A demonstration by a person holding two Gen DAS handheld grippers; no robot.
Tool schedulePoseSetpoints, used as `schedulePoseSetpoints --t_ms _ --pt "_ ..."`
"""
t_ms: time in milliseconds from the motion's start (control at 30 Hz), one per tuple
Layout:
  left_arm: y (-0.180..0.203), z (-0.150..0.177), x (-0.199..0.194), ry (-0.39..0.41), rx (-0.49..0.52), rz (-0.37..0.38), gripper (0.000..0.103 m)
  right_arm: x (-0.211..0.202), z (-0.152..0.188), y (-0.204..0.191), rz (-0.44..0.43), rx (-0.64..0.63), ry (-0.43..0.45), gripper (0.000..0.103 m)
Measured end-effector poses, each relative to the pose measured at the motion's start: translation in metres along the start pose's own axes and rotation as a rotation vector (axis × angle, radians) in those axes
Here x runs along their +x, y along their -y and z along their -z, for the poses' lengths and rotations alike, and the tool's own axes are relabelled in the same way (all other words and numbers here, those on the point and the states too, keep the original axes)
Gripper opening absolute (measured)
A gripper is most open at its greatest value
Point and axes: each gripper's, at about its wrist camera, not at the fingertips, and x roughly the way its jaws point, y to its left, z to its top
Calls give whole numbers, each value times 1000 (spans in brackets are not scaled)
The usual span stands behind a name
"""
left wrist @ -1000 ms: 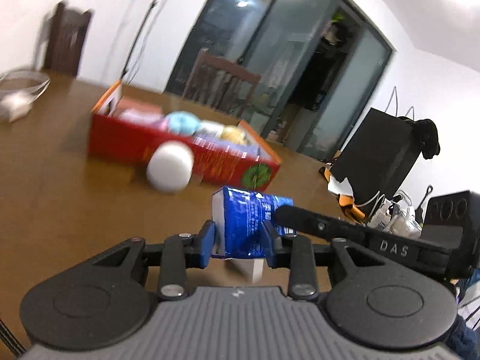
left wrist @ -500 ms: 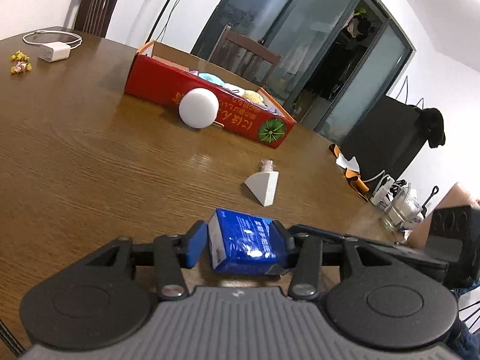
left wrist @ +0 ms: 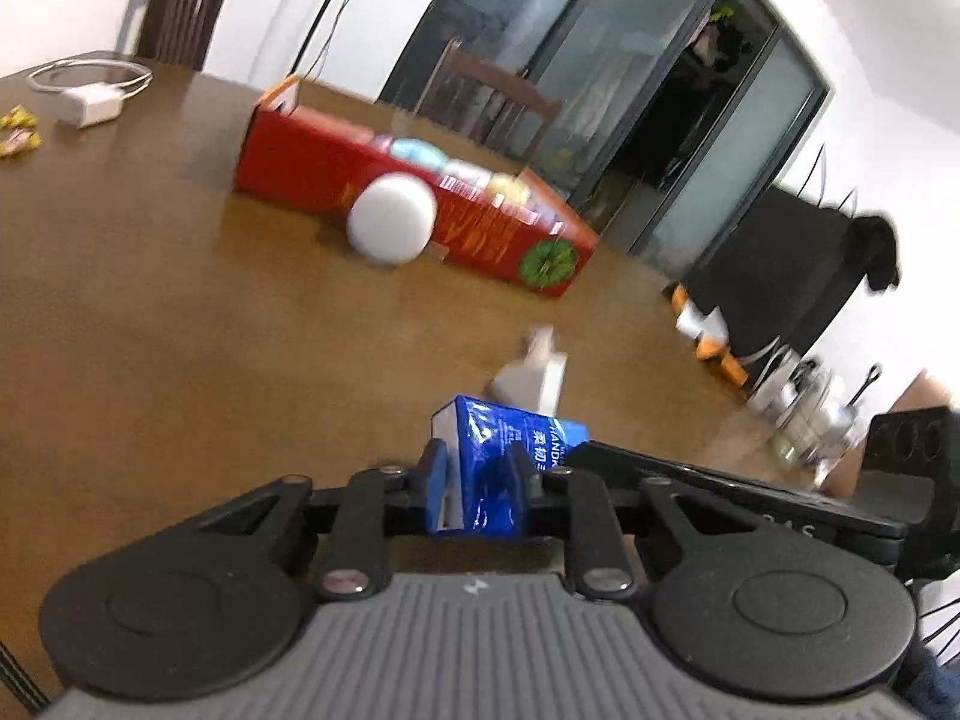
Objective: Organize soft objects
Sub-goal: 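Carry the blue milk carton with both grippers over the red box, then lower the carton into the box and open both grippers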
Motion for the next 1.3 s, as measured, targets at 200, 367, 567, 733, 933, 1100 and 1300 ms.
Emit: schedulePoseSetpoints --t_ms 200,367,567,733,933,1100,1300 --pt "13 -97 38 119 70 53 21 14 -97 16 10 -87 128 17" --pt "9 -173 96 142 83 10 21 71 -191 54 11 -73 113 17" --pt "-14 -201 162 38 34 -73 21 166 -250 92 47 -66 -35 17" --pt "-27 -190 189 -49 46 -86 21 239 -258 111 89 -86 -197 17" --pt "-12 -182 184 -89 185 61 29 271 -232 101 -8 -132 -294 14" --pt "-12 -183 174 -68 210 -22 34 259 -234 93 24 -143 -241 17" --pt "-22 -197 125 25 198 -110 47 204 -250 103 72 -140 -177 22"
